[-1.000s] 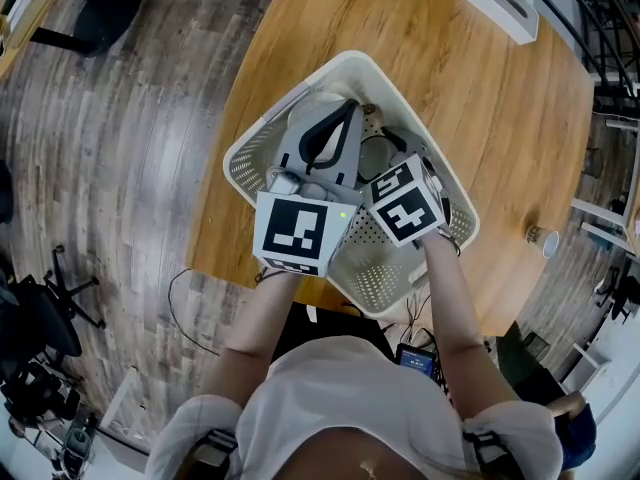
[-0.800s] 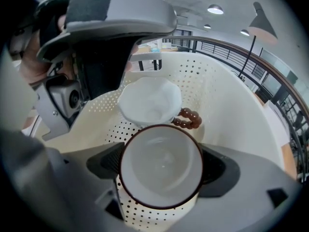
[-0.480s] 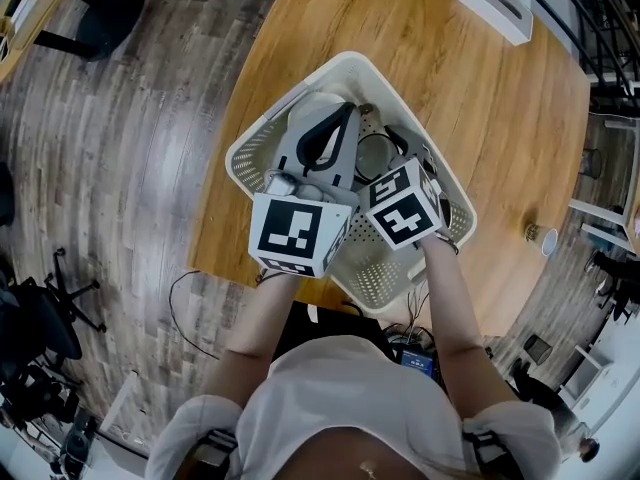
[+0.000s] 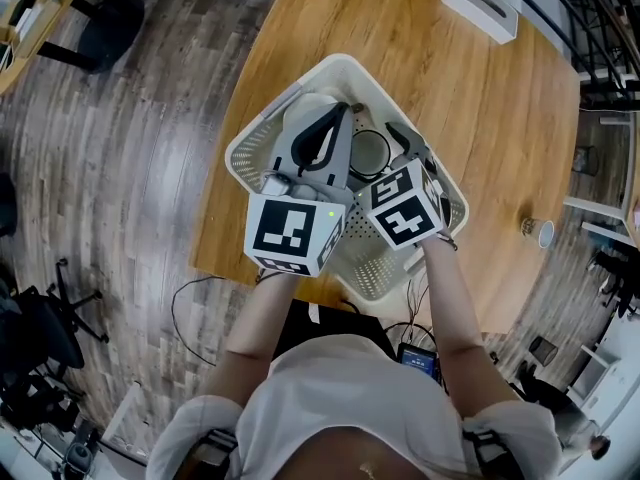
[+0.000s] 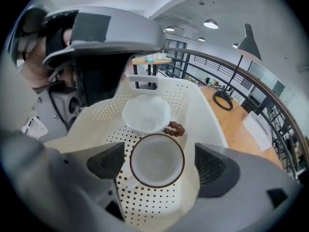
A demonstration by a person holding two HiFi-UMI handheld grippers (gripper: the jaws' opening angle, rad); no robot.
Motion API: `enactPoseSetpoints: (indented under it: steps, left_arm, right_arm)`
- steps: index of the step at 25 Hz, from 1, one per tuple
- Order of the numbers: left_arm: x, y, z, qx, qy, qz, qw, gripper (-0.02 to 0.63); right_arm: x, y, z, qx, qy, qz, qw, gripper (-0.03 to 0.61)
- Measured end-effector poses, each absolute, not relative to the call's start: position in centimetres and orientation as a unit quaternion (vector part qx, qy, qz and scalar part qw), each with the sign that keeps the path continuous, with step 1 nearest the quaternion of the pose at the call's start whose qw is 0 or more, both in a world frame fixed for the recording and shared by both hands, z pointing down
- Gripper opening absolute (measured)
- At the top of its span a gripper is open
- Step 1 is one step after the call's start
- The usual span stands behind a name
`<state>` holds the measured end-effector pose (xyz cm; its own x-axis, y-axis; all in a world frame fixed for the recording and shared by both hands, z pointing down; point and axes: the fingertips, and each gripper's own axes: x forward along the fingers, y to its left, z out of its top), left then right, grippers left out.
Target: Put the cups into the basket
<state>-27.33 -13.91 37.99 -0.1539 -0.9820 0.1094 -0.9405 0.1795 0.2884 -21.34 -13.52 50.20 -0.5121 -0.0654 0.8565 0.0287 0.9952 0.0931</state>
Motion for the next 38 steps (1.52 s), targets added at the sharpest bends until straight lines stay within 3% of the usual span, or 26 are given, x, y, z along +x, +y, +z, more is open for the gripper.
enactPoseSetpoints:
  steps: [27,28,29,30,31,38]
  left_arm:
    - [-21.6,-11.1,34.8,0.655,-0.747,-0.046,0.105,0.008]
    - [-21.4,-11.0,34.9,0.655,-0.747,-0.046,0.107,0.008]
    - [-21.2,-10.9,35.0,0.654,-0.747,-0.046,0.109,0.008]
    - [-21.1,-10.8,35.1,0.653,-0.748,-0.046,0.110,0.008]
    - [-21.1,-10.8,35.2,0.651,-0.750,-0.045,0.112,0.008]
    - [-20.2,-10.8,35.2,0.651,-0.750,-0.036,0.111,0.008]
  right_arm:
    - [-15.9,-10.7,44.0,0.090,-0.915,0.011,0.393,0.425]
    - [-15.6,-10.9,43.9,0.101,-0.916,0.007,0.389,0.408]
    - [-15.3,-11.3,43.5,0.120,-0.916,-0.001,0.382,0.336]
    - [-14.8,-12.0,42.9,0.144,-0.916,-0.015,0.373,0.141]
    - [-14.4,-12.5,42.3,0.162,-0.917,-0.031,0.364,0.011]
    - [-13.8,-12.6,39.5,0.198,-0.942,0.006,0.272,0.011]
